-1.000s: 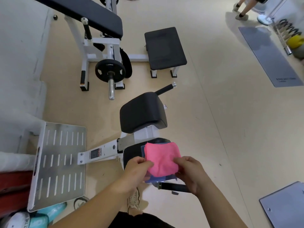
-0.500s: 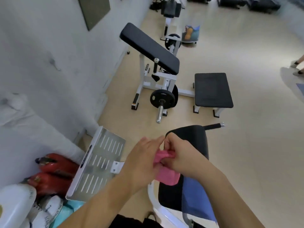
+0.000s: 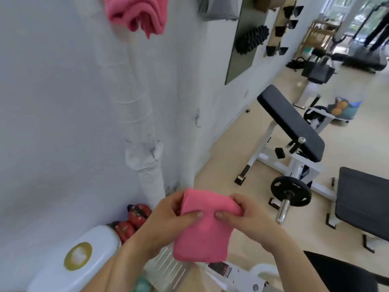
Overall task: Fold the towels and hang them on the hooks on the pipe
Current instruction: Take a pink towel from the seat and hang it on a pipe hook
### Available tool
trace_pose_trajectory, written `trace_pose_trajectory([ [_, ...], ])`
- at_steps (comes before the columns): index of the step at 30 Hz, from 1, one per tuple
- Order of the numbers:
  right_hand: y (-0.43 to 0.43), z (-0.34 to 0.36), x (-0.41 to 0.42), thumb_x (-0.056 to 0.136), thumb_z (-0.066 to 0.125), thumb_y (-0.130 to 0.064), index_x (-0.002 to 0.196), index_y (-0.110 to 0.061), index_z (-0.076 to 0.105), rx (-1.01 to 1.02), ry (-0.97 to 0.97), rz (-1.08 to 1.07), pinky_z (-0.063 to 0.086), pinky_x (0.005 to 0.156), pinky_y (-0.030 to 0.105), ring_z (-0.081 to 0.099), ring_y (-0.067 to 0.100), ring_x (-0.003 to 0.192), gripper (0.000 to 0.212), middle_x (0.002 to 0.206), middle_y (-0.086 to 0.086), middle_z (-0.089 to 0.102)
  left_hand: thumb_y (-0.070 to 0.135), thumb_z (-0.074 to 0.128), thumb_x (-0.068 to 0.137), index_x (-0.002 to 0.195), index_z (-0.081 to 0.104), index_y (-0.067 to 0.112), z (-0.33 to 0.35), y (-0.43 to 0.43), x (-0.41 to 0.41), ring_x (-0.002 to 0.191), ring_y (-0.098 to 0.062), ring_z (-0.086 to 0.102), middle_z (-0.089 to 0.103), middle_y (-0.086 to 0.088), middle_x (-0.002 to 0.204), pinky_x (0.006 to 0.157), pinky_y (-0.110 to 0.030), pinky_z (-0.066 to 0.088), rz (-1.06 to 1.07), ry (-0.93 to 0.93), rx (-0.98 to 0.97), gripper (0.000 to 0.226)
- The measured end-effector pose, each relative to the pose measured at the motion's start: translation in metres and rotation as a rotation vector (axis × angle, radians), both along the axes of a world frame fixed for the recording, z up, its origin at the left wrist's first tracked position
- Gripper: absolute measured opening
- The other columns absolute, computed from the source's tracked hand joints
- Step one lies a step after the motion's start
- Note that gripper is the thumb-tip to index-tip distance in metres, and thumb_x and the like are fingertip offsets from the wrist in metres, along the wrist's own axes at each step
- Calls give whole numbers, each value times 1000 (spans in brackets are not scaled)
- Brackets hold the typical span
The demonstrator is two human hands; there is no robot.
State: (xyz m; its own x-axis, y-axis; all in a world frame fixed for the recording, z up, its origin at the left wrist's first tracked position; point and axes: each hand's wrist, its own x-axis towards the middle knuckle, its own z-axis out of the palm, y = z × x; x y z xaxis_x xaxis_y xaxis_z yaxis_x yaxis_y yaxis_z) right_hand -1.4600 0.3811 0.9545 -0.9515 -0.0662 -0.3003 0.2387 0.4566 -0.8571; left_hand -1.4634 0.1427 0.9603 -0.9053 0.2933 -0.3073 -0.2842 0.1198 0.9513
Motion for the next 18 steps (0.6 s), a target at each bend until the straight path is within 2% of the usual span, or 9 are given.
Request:
trace_pose_trajectory([
  [3,-31,5,-38,67,93,-33,81,-28,71,-154,-6,-31,50,69,34,67,14,81,27,83,-3,73,24,83,82,112,72,31,6,-32,-25,102,-16,75,79,3,109,88,-37,62,87,47,-39,32],
  [7,-61,11,-81,70,94,-22,85,-23,71,-214,17,-34,52,67,30,71,14,79,28,86,1,76,26,78,90,101,75,29,12,-52,-49,90,-7,75,79,9,97,73,-21,59,253,96,-126,12],
  [11,-76,3,-134,79,89,-28,100,-24,74,-249,35,-11,59,77,35,76,17,90,27,94,-1,80,33,78,89,99,77,25,0,-61,-82,83,-6,73,80,7,92,77,-30,60,401,112,-252,13],
  [14,-88,-20,-176,87,80,-28,104,-28,74,-180,48,31,60,85,37,75,13,93,18,96,-7,80,24,80,89,97,76,22,-19,-61,-103,83,-21,72,78,-6,92,79,-39,59,491,96,-228,9],
  [16,-97,-40,-203,91,75,-26,104,-27,74,-123,46,75,59,85,35,74,15,94,13,95,-7,79,26,81,86,95,74,27,-33,-60,-119,83,-26,72,76,-9,89,76,-39,59,548,75,-277,12],
  [18,-105,-57,-226,94,71,-24,108,-23,71,-86,20,111,56,82,30,71,17,95,14,99,-6,76,30,81,85,93,71,29,-49,-61,-135,79,-23,71,75,-5,85,72,-34,58,574,45,-350,12],
])
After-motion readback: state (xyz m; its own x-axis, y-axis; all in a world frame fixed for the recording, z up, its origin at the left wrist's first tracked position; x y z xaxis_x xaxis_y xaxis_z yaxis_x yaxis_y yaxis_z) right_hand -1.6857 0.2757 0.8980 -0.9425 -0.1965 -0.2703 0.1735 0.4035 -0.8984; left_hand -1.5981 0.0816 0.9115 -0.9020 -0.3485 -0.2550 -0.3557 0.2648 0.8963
